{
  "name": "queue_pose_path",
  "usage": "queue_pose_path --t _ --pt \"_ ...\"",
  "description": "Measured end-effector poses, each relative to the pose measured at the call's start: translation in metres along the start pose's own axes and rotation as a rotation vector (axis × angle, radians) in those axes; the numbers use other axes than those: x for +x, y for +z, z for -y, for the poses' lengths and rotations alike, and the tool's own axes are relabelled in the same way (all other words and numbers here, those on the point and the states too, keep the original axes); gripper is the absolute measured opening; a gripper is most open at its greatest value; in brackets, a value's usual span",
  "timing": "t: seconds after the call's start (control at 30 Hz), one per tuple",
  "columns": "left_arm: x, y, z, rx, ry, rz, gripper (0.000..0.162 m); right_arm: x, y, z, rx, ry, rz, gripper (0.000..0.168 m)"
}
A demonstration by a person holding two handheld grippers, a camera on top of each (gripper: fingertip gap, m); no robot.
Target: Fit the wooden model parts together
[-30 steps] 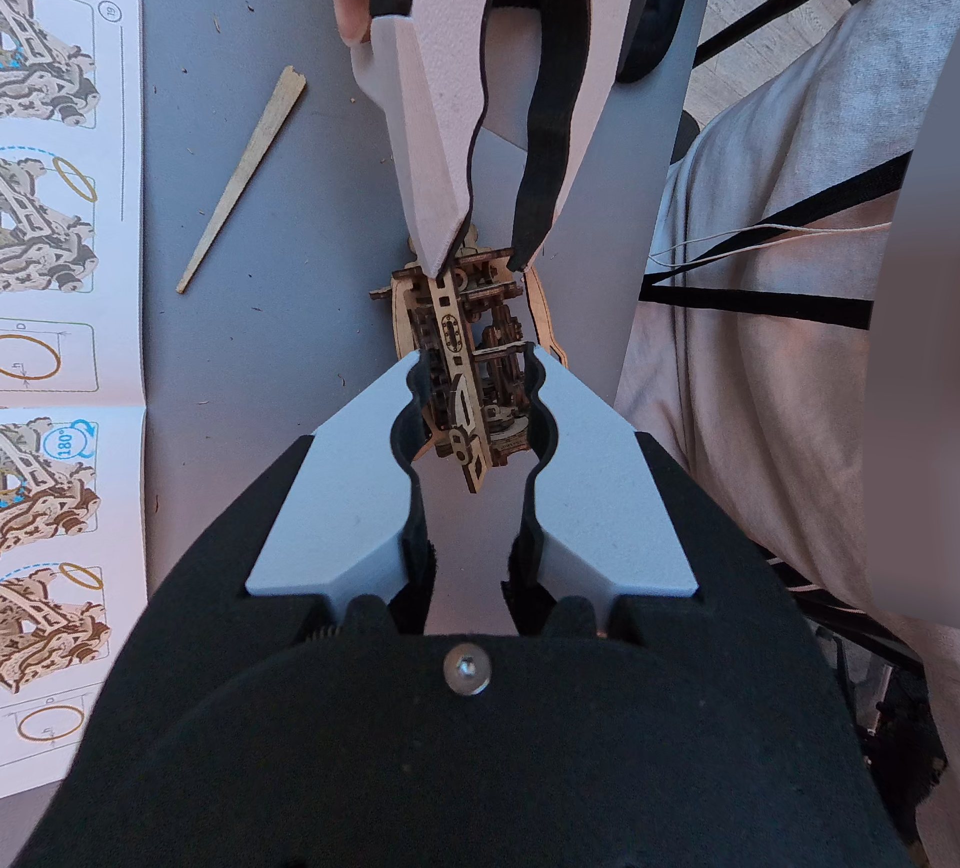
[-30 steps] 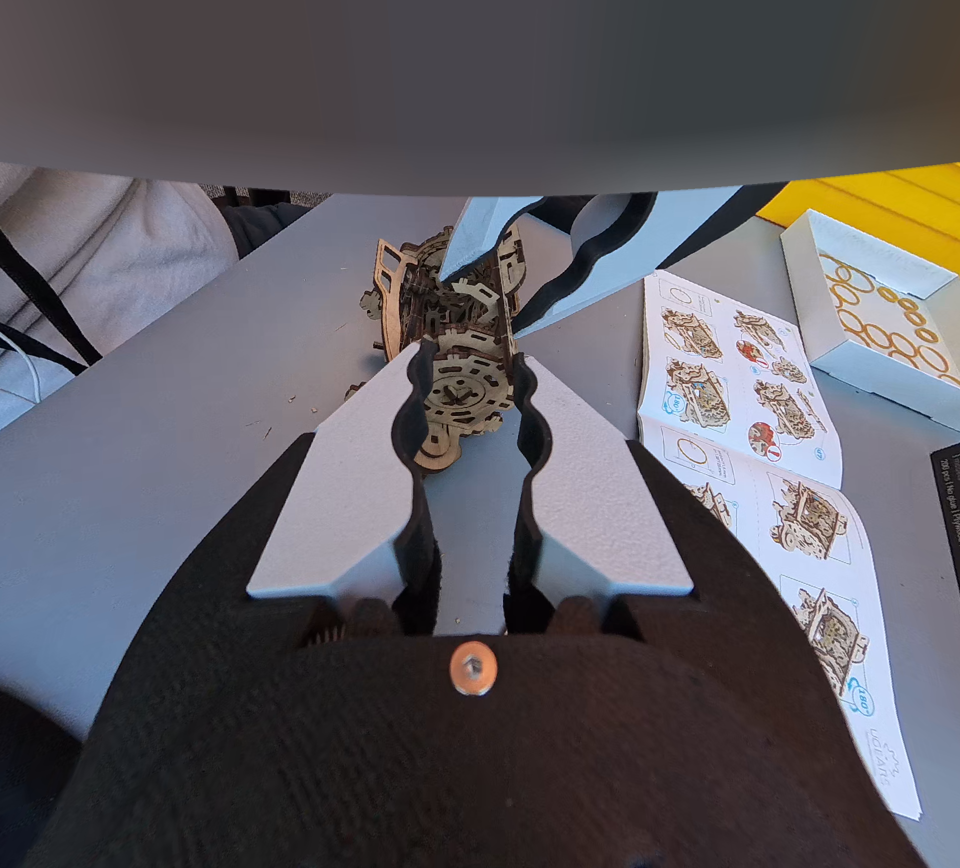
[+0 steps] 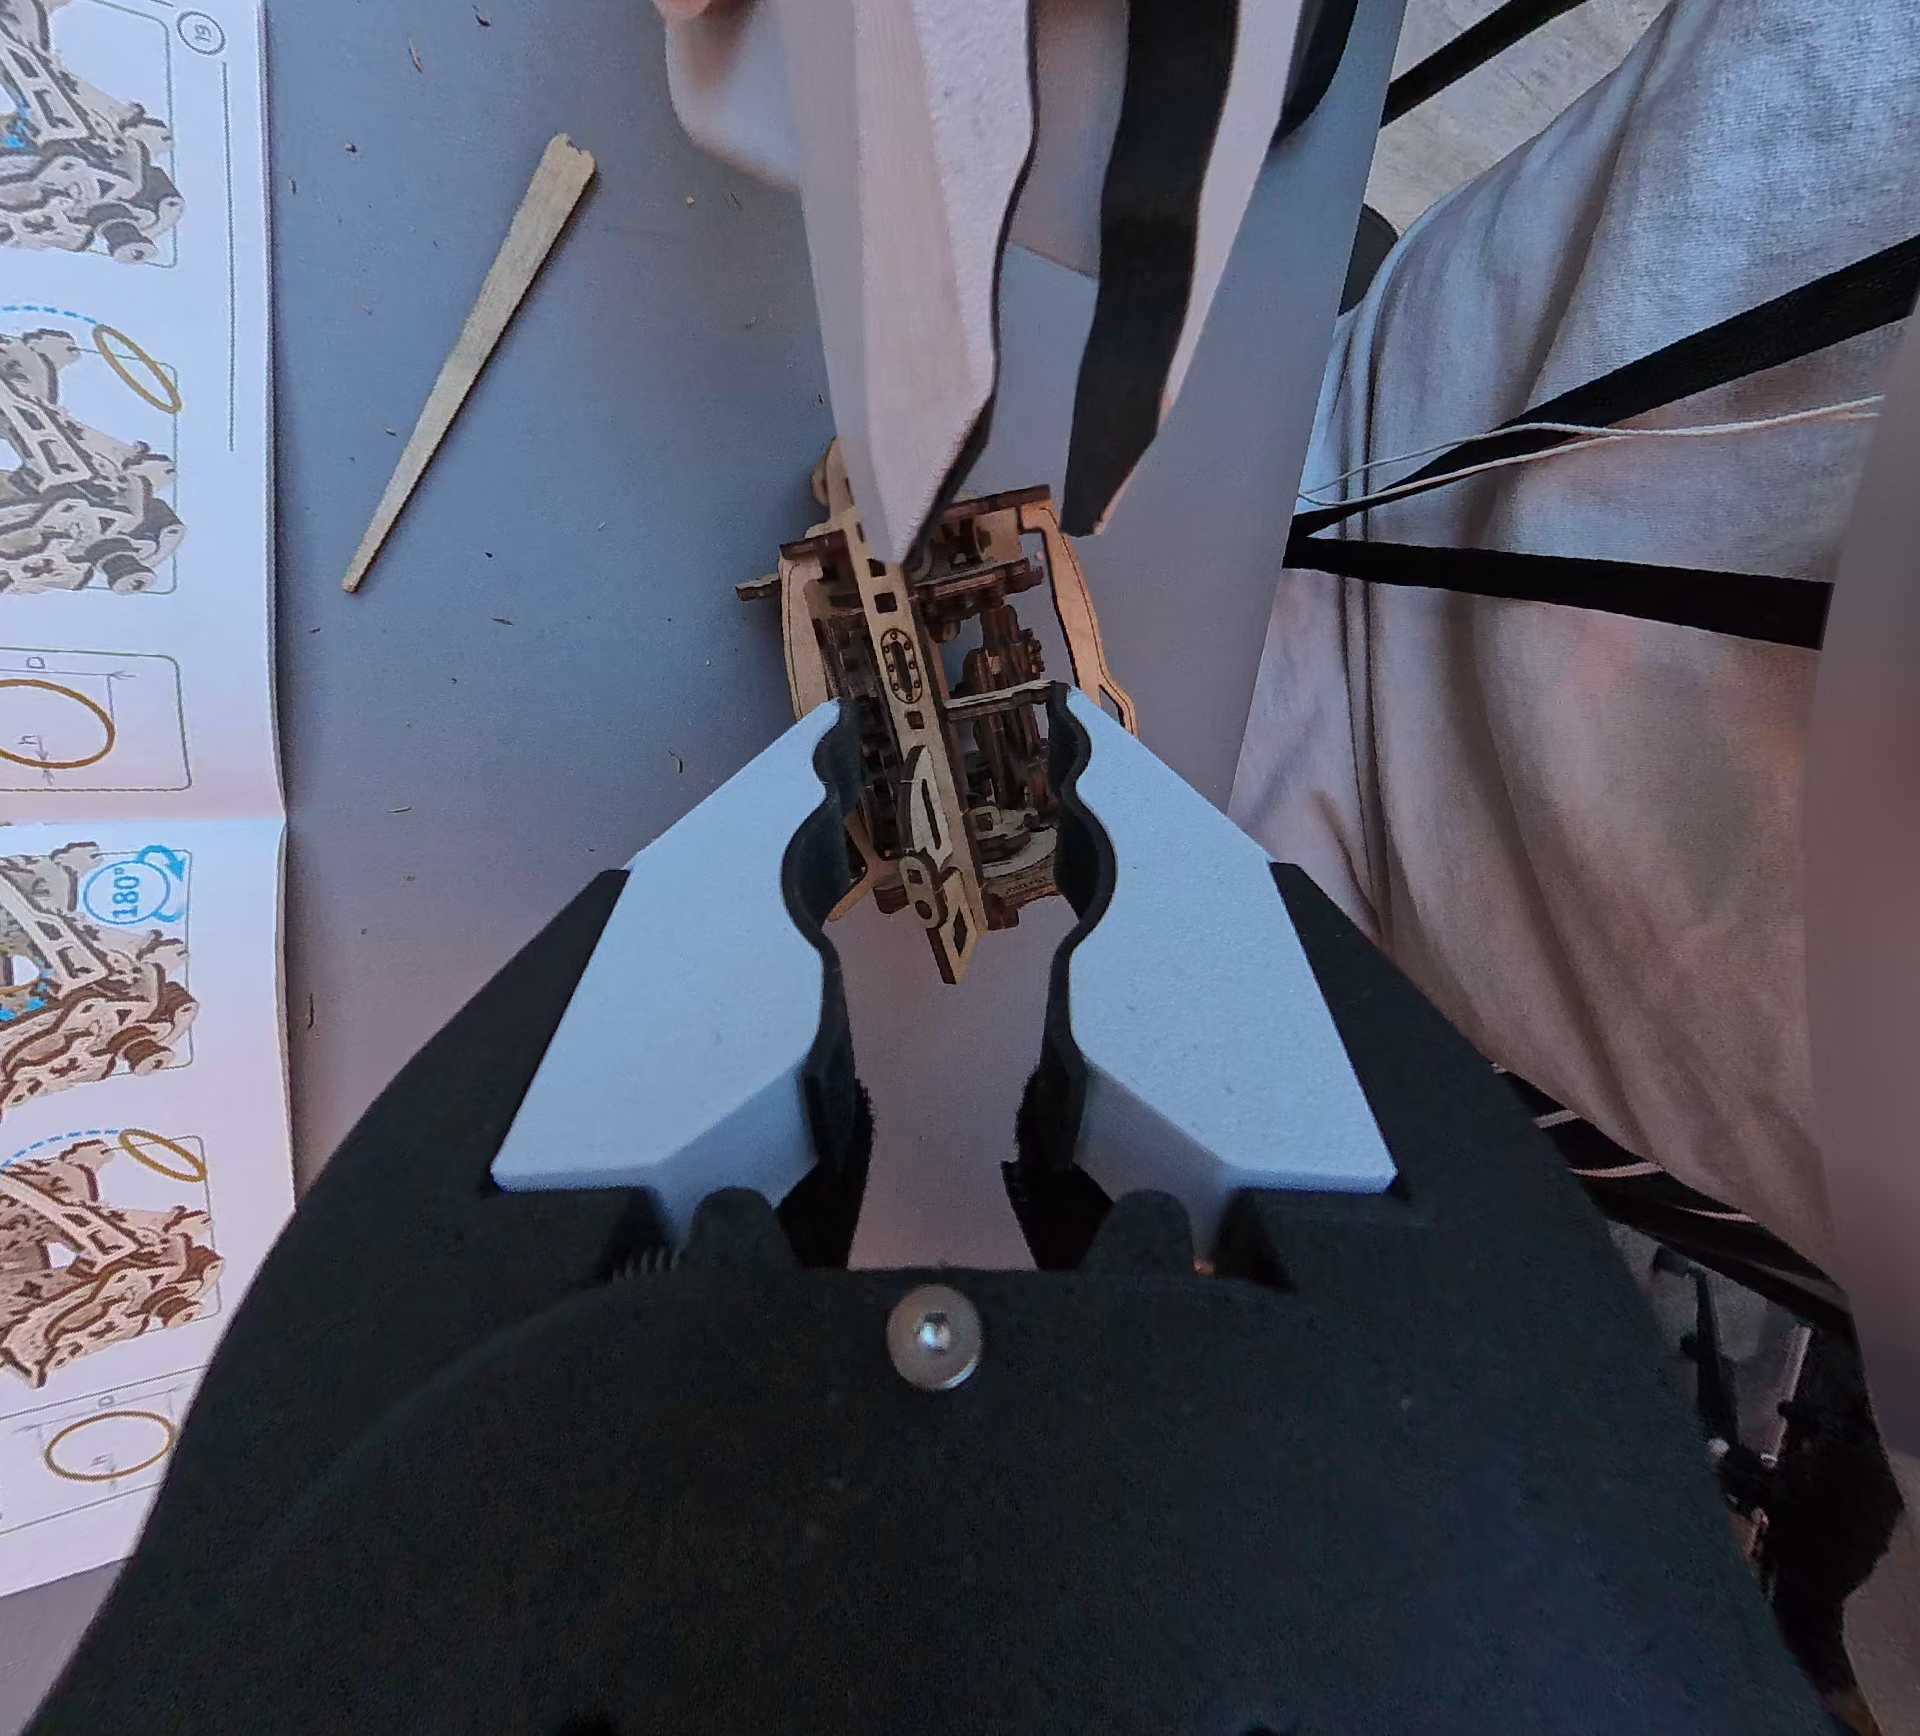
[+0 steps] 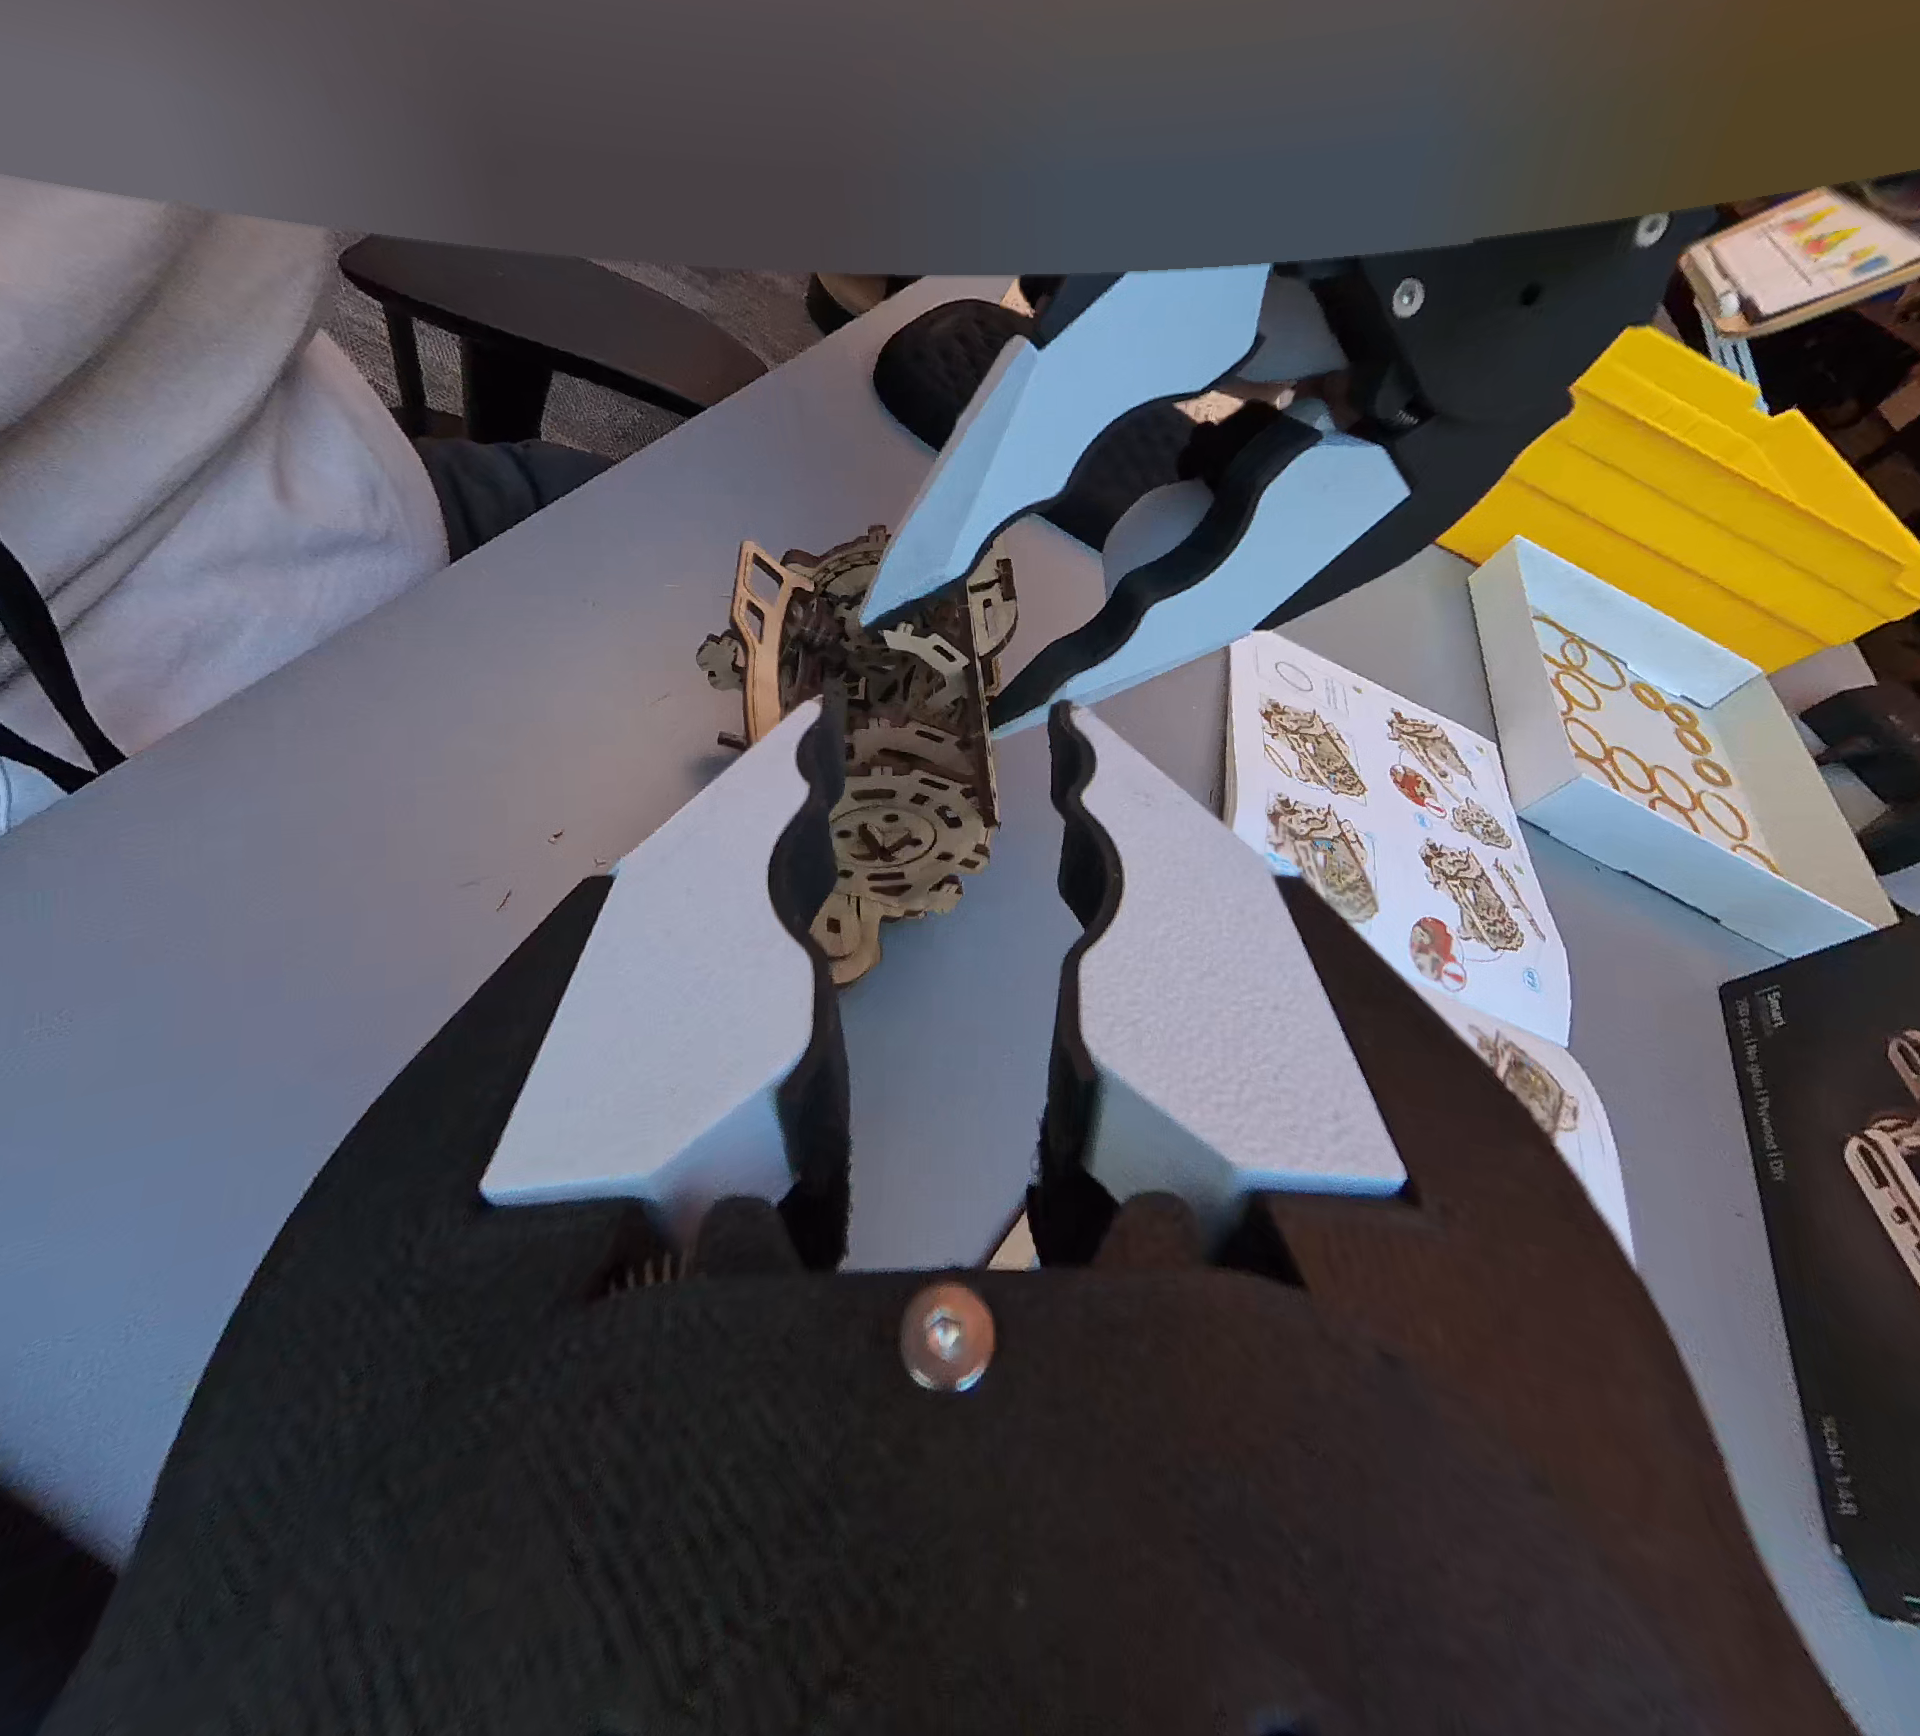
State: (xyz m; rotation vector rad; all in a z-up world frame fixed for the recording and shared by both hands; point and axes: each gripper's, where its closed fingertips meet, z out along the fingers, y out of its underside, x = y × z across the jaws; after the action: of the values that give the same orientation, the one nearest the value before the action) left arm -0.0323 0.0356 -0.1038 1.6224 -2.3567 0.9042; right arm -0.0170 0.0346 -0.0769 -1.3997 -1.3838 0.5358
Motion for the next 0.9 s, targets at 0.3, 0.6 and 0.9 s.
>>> queue_pose_path --t 0.3,0.6,0.9 --pt "0.000 0.000 0.001 -0.001 0.020 0.004 0.034 -0.006 0.001 -0.015 -0.061 0.076 0.015 0.039" --pt "-0.001 0.000 0.001 0.004 0.016 0.004 0.034 -0.007 0.002 -0.016 -0.022 0.123 0.023 0.035" --pt "-0.002 0.000 0.002 0.020 0.013 0.000 0.034 -0.005 0.003 -0.016 -0.016 0.127 0.004 0.032"
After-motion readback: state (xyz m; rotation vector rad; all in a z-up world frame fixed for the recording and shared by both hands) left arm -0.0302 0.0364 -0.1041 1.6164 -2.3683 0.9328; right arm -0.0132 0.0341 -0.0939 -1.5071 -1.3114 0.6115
